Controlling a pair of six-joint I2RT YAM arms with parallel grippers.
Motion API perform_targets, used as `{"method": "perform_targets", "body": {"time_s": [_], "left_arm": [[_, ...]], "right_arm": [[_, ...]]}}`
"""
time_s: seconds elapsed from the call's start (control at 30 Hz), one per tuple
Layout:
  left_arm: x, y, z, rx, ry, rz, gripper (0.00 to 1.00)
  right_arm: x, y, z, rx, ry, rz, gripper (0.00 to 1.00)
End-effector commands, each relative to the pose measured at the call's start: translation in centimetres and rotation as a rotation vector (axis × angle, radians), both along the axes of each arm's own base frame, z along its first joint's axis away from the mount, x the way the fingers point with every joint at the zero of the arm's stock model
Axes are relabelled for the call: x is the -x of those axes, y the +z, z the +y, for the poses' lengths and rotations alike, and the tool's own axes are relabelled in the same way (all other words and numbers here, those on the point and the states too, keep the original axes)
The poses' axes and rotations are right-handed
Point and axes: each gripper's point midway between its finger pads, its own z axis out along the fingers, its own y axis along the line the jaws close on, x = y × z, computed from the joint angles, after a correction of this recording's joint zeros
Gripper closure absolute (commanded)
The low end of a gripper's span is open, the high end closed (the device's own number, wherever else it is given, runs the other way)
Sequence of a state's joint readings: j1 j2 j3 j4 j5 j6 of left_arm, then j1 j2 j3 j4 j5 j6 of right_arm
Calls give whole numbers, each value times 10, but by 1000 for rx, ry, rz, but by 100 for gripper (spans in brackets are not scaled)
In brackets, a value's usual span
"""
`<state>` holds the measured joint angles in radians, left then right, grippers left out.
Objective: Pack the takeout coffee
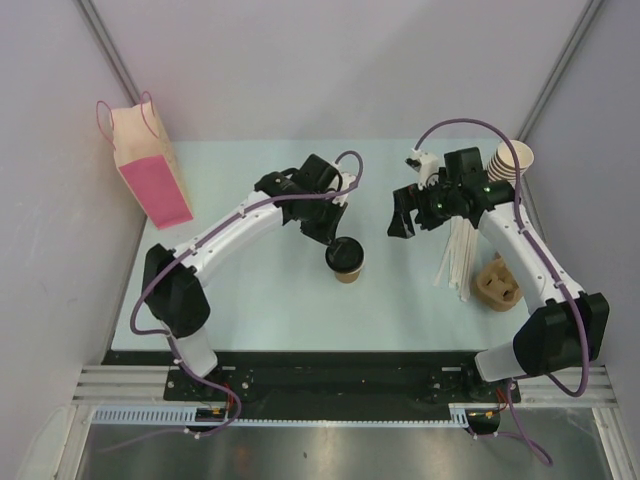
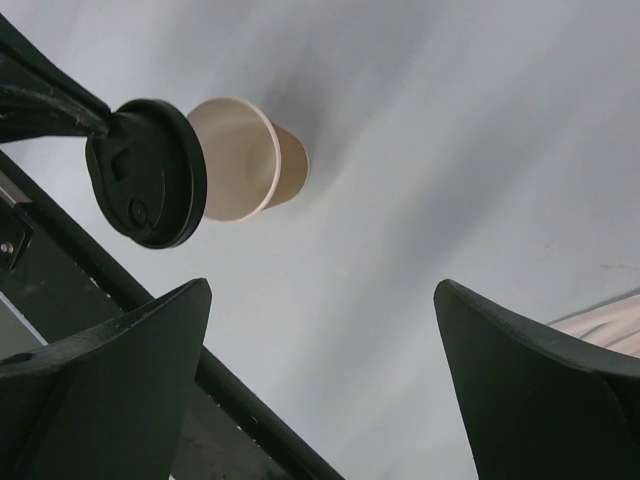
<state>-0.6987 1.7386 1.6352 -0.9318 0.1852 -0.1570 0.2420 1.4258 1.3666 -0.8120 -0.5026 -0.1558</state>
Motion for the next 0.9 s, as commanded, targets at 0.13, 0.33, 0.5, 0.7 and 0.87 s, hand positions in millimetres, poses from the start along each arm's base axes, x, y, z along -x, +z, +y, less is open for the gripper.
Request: {"method": "perform_targets", "body": {"time_s": [0.13, 0.33, 0.5, 0.7, 0.87], "left_arm": [[-13, -3, -1, -65, -14, -31, 100], [-23, -2, -11, -57, -26, -36, 100], [-25, -7, -14, -60, -28, -27, 100], [-27, -14, -17, -69, -31, -14, 100], [-28, -19, -16, -80, -31, -4, 100]], "right_arm": [[-1, -8, -1, 1, -2, -29, 0], [-4, -17, -17, -36, -85, -1, 0], [-12, -12, -23, -71, -134, -6, 0], [-17, -9, -16, -133, -174, 28, 0], [-16, -8, -12, -153, -177, 45, 0]]}}
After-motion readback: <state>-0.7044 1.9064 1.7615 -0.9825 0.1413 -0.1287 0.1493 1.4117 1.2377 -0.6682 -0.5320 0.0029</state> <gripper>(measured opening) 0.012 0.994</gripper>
